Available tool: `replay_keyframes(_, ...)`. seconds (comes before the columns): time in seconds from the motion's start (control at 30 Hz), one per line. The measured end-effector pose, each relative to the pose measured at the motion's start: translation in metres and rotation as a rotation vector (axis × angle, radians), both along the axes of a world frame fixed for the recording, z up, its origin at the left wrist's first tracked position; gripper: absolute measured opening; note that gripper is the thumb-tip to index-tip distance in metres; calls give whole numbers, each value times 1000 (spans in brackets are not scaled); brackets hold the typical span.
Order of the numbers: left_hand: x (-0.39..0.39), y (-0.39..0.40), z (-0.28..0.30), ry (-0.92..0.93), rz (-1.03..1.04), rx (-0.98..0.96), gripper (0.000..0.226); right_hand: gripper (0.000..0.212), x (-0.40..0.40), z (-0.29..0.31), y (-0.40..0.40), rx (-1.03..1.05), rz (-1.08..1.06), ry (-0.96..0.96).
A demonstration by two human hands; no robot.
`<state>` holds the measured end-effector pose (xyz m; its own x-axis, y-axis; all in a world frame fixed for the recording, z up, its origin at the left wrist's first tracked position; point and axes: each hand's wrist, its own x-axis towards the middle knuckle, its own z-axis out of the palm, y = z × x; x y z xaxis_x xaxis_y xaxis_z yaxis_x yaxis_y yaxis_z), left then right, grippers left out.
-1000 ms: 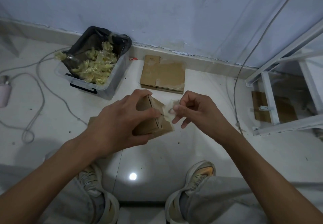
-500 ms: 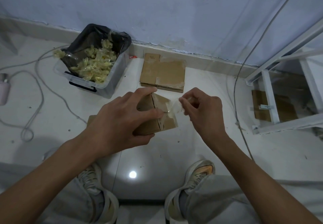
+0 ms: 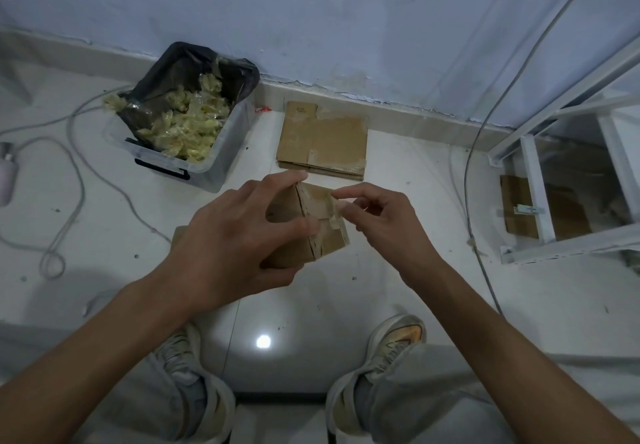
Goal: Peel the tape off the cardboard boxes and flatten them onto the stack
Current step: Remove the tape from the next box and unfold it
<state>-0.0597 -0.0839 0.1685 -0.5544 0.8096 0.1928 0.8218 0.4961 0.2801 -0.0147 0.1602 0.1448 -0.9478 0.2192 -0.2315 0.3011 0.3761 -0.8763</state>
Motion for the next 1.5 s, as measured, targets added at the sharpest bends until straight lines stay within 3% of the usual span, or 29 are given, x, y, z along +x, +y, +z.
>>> replay_keyframes(0.17,1,2,-2,18,-38,-11,70,25,-3,-3,0,-5,-4,-129)
replay_keyframes(0.27,2,2,-1,13,-37,7,72,7,-3,-1,2,-49,-83,-78)
replay_keyframes(0.33,1,2,-1,13,-26,21,71,8,-4,-2,5,-44,-126,-37)
replay_keyframes(0.47,0,0,2,26,3,38,66,12,-1,-5,0,166,-70,149)
replay_keyframes(0.57,-1,-3,2,25,18,39,63,9,2,-3,-4,61,-1,186)
replay_keyframes(0.67,-1,-2,2,28,15,46,60,2,2,-3,-6,-33,-27,132)
replay_keyframes(0.77,0,-2,0,39,-2,37,61,23,1,-3,-6,-101,-108,-19)
replay_keyframes(0.87,2,-3,-1,12,0,38,60,13,3,-3,-9,-38,-85,-71)
replay_keyframes(1.0,5,-1,-3,-18,-22,49,59,9,5,0,-9,-180,-132,-101)
replay_keyframes(1.17,7,1,1,-145,35,151,55,9,1,1,0,161,-155,56)
replay_keyframes(1.33,7,2,0,-236,175,221,55,11,0,4,5,-144,-216,52)
replay_keyframes(1.5,9,5,-11,-170,329,-33,70,7,1,-3,4,-418,-116,-75)
